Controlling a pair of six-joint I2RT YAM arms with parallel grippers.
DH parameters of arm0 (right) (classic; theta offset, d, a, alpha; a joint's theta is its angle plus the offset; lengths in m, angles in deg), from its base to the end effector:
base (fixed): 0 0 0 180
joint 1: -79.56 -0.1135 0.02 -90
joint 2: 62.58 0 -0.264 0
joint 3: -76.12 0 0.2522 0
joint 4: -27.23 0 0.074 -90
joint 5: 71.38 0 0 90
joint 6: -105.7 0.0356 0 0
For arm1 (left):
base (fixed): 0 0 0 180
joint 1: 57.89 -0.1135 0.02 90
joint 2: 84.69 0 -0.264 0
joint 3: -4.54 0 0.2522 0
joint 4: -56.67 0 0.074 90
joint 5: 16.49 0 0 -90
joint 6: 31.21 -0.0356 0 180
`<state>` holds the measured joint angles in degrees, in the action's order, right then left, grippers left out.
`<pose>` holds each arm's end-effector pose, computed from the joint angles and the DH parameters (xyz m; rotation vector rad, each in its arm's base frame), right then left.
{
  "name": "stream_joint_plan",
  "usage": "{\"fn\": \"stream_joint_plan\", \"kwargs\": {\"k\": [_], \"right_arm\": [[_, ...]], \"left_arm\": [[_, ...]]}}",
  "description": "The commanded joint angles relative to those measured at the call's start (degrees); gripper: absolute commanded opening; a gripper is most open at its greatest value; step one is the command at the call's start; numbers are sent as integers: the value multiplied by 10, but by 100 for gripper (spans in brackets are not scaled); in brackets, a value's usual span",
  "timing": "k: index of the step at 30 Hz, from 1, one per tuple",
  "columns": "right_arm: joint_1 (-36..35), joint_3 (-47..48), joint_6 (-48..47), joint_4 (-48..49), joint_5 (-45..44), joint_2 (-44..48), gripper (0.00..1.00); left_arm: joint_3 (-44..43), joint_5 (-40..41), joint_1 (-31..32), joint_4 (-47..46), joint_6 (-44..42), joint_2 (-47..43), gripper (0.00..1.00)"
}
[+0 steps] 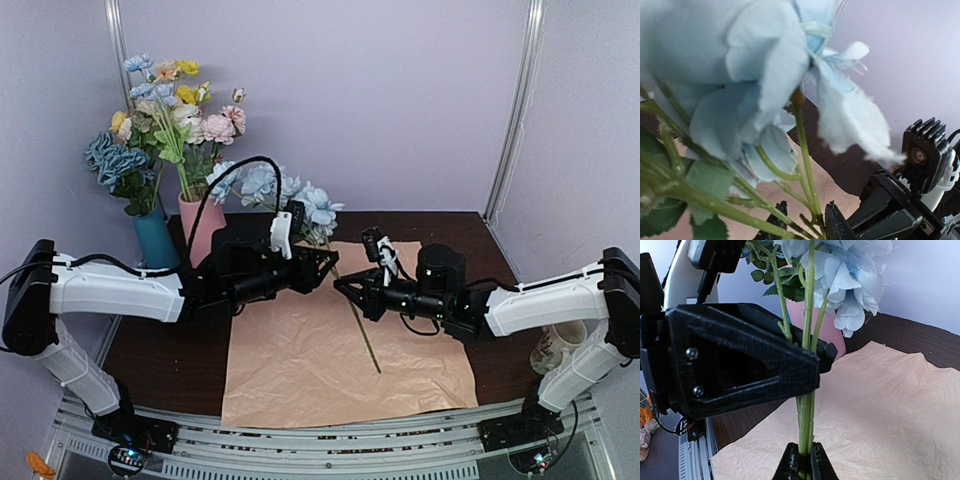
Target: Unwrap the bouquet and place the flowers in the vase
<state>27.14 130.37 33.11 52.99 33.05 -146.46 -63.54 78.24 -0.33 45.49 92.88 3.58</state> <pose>0.1877 0.2585 0.2440 -0.7241 1.6072 1.1182 0.1939 -0.2996 0.2732 0.3138 1.8326 -1.0845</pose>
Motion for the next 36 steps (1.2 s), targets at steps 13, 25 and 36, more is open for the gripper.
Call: {"fn": "stream_joint_plan", "kwargs": {"k": [13, 25, 36], "right_arm": [[-9, -2, -20, 20, 16, 2, 7], [-10, -11, -18, 27, -4, 1, 78], [-10, -25, -20, 44, -27, -1, 96]], "left_arm": [[33, 4, 3, -73, 8, -20, 0], [31, 38, 3, -5, -52, -98, 0], [-49, 86, 3, 135, -126, -116, 0]]}}
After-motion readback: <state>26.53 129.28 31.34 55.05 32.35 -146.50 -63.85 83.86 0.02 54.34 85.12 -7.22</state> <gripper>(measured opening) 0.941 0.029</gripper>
